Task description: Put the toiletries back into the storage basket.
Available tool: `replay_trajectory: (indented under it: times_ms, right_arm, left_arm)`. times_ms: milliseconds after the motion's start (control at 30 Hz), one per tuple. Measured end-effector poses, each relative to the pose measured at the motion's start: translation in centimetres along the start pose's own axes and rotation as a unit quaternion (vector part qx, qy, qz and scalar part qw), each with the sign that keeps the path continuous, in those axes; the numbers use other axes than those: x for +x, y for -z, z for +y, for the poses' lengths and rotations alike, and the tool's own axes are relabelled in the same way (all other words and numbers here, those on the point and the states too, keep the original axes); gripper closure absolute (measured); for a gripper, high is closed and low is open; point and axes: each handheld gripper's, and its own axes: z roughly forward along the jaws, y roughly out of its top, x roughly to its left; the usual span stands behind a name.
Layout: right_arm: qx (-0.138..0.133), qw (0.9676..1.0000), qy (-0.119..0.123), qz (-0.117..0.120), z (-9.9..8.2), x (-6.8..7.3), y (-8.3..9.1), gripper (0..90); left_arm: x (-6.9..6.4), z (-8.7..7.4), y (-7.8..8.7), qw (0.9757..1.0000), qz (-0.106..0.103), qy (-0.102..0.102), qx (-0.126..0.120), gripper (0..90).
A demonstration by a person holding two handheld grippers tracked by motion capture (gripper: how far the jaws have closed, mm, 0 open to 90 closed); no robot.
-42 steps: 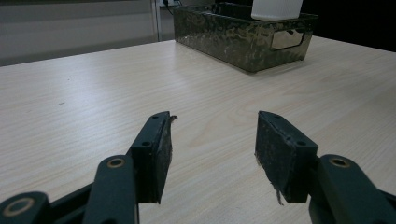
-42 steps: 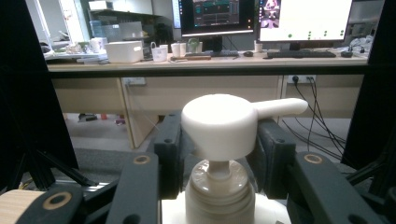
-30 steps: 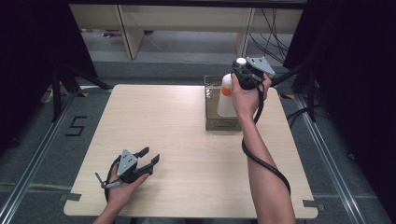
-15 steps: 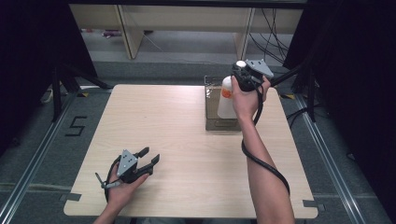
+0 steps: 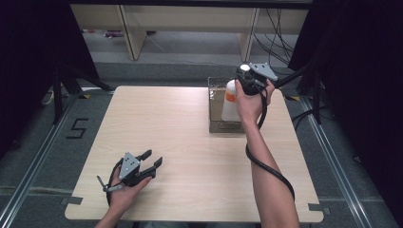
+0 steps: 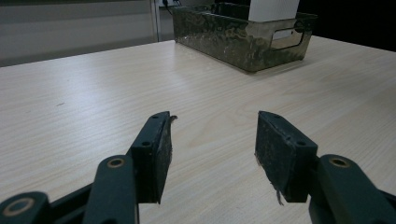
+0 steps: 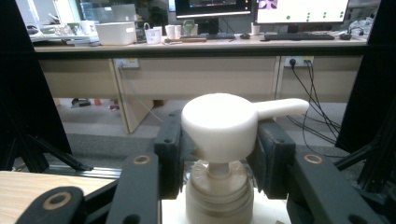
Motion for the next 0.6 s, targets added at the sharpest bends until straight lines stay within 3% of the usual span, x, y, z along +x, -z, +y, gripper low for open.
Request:
replay_trajectory:
  times_ms: [233, 267, 367, 400, 600]
  right_arm:
    - [0.006, 1.0, -0.004, -0.001, -0.3, -0.1, 0.1, 59.9]
    - [0.006, 0.9999, 0.009, 0.0, -0.5, -0.2, 0.0, 59.9]
    - [0.009, 1.0, 0.001, 0.003, -0.6, -0.1, 0.1, 59.9]
    - [0.007, 0.9999, 0.01, 0.0, -0.7, -0.2, 0.0, 59.9]
    - [0.018, 0.9998, -0.002, -0.001, -1.2, 0.0, 0.1, 59.9]
  left_arm:
    - [0.0, 0.0, 0.0, 1.0, 0.0, 0.0, 0.0, 45.4]
    - [0.0, 0.0, 0.0, 1.0, 0.0, 0.0, 0.0, 45.4]
    - [0.0, 0.0, 0.0, 1.0, 0.0, 0.0, 0.001, 45.4]
    - [0.0, 0.0, 0.0, 1.0, 0.0, 0.0, 0.001, 45.4]
    - [0.0, 0.0, 0.0, 1.0, 0.0, 0.0, 0.0, 45.4]
